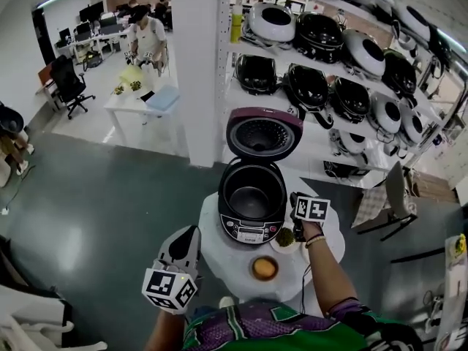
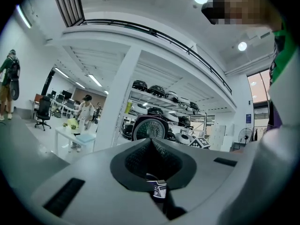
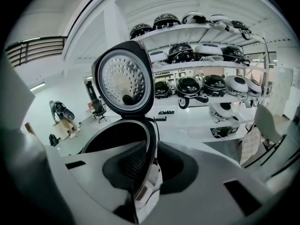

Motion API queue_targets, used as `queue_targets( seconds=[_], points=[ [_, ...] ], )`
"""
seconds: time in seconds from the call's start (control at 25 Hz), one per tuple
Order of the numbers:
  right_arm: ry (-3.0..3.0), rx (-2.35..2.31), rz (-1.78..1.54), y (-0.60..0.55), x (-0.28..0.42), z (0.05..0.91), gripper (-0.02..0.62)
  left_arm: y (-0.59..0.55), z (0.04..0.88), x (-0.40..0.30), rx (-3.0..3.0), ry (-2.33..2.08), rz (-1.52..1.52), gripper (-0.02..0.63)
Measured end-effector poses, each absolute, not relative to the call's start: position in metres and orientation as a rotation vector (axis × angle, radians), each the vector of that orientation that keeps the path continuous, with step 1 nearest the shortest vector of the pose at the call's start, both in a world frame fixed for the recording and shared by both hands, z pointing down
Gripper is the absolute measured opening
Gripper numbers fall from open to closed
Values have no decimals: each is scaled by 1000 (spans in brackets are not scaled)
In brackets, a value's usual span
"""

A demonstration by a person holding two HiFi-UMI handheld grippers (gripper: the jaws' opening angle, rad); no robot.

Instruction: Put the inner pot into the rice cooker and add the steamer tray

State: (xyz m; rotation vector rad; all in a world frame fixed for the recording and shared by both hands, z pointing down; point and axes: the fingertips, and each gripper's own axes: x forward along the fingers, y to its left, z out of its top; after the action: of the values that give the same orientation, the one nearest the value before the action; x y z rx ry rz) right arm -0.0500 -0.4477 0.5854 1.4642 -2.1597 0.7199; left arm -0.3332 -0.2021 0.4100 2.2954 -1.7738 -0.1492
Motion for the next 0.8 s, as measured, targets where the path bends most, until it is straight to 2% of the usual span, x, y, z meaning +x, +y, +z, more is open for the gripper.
queue_targets(
  seconds=[0.8],
  points=[
    [-2267,1599,637,-304,19,518,81,-156,399,-303,2456,-1612,-162,21]
  ],
)
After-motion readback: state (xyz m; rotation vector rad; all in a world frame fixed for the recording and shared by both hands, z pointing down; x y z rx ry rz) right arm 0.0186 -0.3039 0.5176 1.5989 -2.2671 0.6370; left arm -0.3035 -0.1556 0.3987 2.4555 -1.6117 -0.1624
